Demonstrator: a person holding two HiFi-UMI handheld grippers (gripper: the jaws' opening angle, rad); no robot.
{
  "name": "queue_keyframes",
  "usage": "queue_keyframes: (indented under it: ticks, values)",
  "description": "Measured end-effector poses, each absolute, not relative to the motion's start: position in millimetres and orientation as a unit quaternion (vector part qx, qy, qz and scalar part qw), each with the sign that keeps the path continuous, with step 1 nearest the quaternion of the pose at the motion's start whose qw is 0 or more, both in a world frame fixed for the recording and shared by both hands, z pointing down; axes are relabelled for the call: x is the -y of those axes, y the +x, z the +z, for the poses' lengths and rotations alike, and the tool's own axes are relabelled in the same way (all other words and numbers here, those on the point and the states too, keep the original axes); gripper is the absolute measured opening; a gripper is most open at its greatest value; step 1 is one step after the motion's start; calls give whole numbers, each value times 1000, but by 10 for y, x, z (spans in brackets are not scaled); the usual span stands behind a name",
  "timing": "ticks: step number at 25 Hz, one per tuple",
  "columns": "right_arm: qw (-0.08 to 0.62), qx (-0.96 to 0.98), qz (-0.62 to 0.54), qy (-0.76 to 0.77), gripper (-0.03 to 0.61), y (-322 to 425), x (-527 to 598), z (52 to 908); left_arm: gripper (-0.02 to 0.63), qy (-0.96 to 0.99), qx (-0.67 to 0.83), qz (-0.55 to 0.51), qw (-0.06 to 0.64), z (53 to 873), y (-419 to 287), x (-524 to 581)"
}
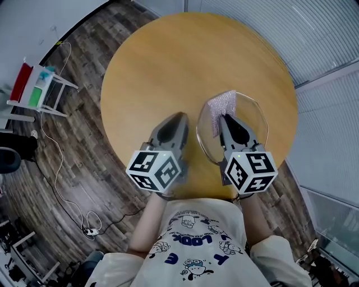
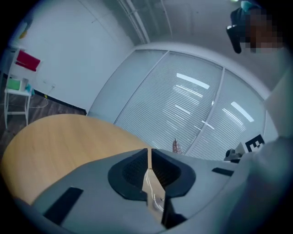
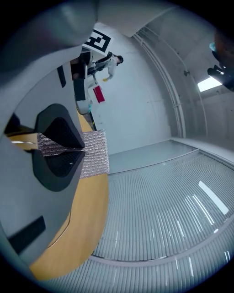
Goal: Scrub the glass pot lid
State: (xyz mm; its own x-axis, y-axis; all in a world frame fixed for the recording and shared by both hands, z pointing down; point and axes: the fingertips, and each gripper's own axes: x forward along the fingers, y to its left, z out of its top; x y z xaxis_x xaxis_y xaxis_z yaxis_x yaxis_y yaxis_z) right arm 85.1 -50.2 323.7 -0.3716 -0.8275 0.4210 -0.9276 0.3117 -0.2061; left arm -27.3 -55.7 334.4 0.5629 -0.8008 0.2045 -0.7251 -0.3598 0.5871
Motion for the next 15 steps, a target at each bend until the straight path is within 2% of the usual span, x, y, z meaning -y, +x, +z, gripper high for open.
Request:
queue_keyframes:
  ticks: [5, 10, 15]
  values:
    - [82, 803, 154, 570, 41, 861, 456, 2916, 31, 834, 482, -64, 262, 3083, -286, 529]
    - [48, 801, 108, 587, 41, 892, 422, 2702, 31, 837, 518, -51, 170, 2808, -318, 493]
    - [35, 800, 94, 592, 41, 848, 358, 2659, 31, 835, 539, -42, 104, 2599, -348, 443]
